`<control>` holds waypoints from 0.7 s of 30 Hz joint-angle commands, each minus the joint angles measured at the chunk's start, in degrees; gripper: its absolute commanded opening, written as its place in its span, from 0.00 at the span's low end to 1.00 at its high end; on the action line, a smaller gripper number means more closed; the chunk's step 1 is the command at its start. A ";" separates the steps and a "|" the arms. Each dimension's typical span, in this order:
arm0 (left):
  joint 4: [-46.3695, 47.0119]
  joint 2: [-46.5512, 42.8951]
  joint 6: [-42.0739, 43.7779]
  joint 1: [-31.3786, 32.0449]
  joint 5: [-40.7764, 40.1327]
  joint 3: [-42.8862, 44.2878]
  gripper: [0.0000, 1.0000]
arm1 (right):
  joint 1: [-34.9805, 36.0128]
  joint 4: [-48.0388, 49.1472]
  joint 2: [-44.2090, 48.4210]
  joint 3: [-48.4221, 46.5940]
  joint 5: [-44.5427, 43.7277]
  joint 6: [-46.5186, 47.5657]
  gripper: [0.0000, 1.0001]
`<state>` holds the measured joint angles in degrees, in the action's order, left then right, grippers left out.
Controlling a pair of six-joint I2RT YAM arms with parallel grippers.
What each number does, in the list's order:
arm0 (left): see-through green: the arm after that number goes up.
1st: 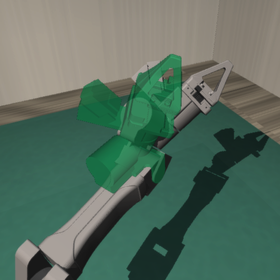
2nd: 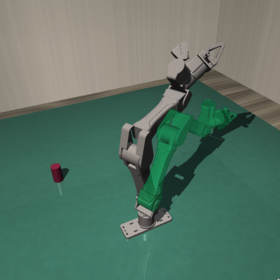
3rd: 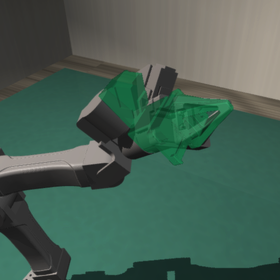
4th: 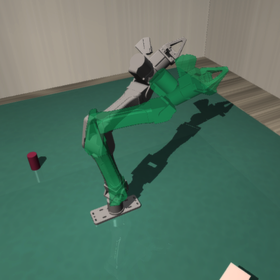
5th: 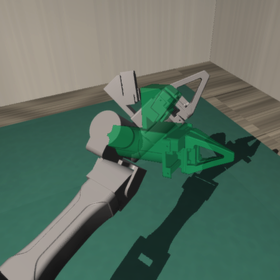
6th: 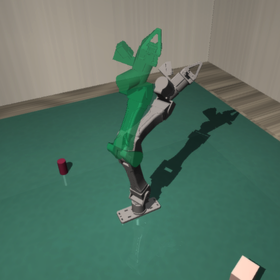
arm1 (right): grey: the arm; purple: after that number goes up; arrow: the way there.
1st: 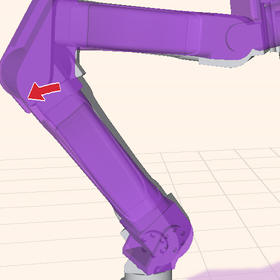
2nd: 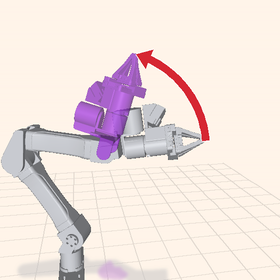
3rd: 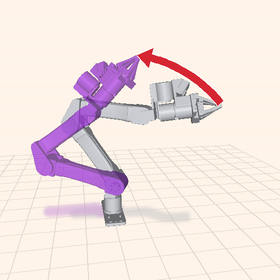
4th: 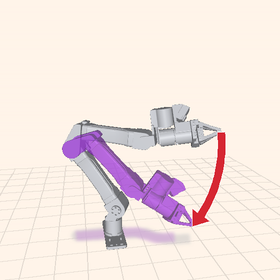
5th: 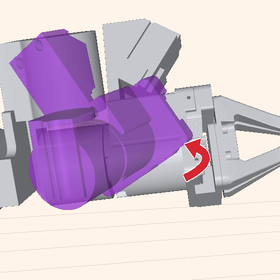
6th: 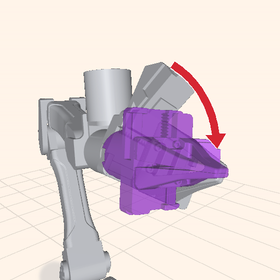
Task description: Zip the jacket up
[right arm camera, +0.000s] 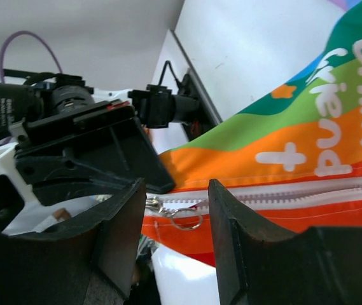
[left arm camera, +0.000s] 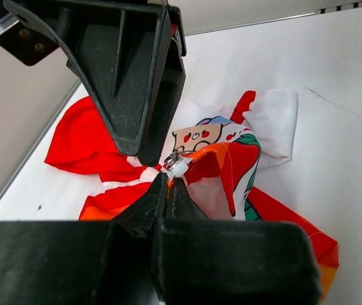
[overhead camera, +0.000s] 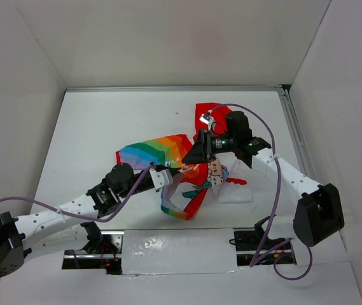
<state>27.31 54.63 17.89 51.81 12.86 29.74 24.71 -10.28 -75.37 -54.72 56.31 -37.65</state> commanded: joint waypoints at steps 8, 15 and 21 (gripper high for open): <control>6.70 1.27 1.80 -0.04 -0.65 0.50 0.00 | -0.19 -1.93 -1.35 -2.94 4.16 -1.11 0.52; 7.15 1.18 1.80 -0.04 0.05 0.41 0.00 | 0.60 -2.63 -3.37 -4.43 3.89 -0.94 0.52; 6.97 1.35 1.80 -0.13 0.58 0.41 0.00 | 1.13 -0.88 -2.94 -5.05 4.77 -1.72 0.36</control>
<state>28.77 55.81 18.11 51.81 11.88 29.71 25.04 -12.03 -78.74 -56.97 59.44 -39.24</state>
